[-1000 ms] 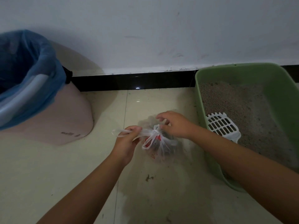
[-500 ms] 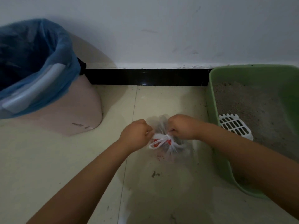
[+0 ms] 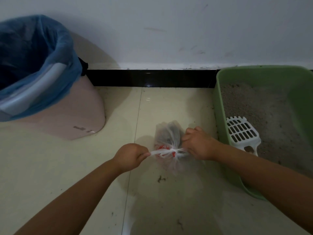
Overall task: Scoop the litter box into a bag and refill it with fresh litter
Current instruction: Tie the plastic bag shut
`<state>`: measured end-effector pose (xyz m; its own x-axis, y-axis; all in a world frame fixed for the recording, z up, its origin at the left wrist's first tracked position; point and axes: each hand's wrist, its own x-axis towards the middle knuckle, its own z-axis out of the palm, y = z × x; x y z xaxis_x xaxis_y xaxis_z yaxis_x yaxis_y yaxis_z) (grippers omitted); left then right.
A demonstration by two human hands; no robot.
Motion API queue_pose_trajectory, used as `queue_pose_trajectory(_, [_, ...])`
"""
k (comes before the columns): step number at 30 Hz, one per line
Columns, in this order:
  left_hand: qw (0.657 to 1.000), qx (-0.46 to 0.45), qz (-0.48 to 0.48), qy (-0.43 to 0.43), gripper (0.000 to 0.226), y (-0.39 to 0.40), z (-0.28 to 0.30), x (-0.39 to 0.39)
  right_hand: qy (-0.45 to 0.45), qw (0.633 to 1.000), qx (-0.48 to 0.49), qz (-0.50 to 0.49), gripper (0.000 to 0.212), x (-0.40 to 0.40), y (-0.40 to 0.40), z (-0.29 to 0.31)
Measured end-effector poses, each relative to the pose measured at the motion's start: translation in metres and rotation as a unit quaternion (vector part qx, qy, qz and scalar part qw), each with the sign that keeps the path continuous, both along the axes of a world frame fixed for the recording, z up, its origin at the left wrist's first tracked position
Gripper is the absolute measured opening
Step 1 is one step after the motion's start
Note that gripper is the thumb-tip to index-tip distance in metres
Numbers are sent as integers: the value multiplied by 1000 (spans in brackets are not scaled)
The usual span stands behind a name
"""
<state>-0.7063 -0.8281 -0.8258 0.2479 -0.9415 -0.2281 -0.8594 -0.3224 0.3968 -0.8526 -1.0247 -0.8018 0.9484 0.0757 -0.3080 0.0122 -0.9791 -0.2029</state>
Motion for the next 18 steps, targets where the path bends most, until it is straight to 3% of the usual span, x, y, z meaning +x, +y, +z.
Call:
queue_pose_trajectory(3, [999,-13,48,22,83,0,4,-1,-15,999,-26,-11,34,0,4,-1])
queue_pose_trajectory(5, [996,-37,84,18,67,-2,11,-1,-81,994,-20,-72,51,-5,8,2])
queue_pose_trajectory(7, [996,-47,74,-5,53,-8,21,-2,-113,989,-12,-93,51,-12,16,4])
queue_pose_trajectory(10, [996,-12,49,-72,32,-24,33,-7,-17,994,-4,-108,59,-16,28,2])
queue_pose_trajectory(12, [996,-25,59,-66,29,-34,37,-9,-59,990,-10,-129,79,-15,27,-1])
queue_pose_trajectory(13, [995,-46,77,-45,28,-37,39,-9,-85,985,-4,-148,77,-14,26,1])
queue_pose_trajectory(16, [976,-146,154,55,26,-41,50,-9,-152,971,13,-183,24,-6,20,8])
queue_pose_trajectory(18, [956,-189,203,97,22,-44,63,-12,-190,958,57,-205,18,-1,18,15])
